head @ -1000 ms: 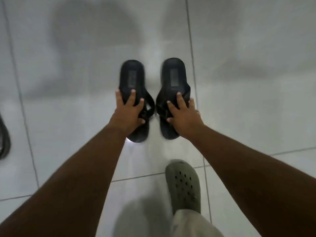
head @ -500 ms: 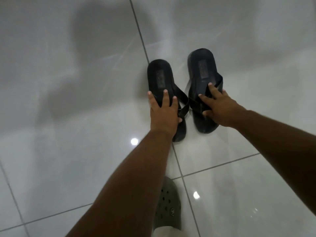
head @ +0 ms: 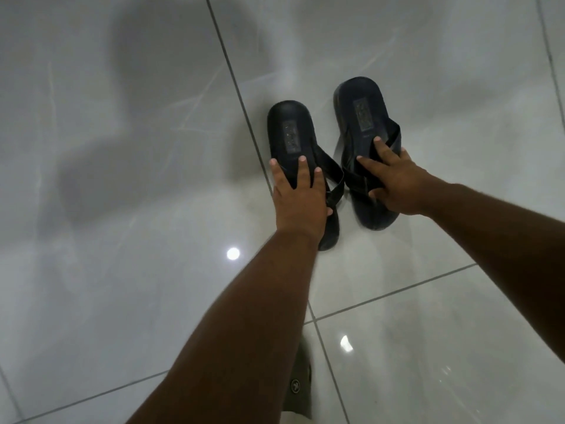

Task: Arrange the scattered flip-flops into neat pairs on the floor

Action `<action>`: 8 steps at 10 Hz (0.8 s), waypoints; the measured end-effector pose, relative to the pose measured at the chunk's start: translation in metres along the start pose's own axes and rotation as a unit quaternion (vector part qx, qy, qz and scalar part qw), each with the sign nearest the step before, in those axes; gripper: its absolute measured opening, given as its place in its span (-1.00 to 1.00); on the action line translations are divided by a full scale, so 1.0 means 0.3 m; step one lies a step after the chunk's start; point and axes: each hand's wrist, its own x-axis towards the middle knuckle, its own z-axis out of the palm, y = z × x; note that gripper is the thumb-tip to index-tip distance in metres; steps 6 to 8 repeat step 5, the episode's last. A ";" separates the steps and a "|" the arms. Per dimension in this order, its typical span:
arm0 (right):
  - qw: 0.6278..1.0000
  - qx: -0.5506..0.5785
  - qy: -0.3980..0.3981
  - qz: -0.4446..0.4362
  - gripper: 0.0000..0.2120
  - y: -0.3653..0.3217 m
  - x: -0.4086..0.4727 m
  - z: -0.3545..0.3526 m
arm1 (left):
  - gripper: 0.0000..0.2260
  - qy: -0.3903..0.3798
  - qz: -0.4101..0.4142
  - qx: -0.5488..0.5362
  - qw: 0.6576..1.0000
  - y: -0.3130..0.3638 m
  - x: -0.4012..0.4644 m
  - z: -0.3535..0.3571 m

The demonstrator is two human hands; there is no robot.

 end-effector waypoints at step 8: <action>0.999 0.032 0.039 -0.016 -0.12 -0.197 -0.226 -0.102 | -0.10 -0.044 -0.040 -0.060 0.996 -0.209 -0.357 -0.178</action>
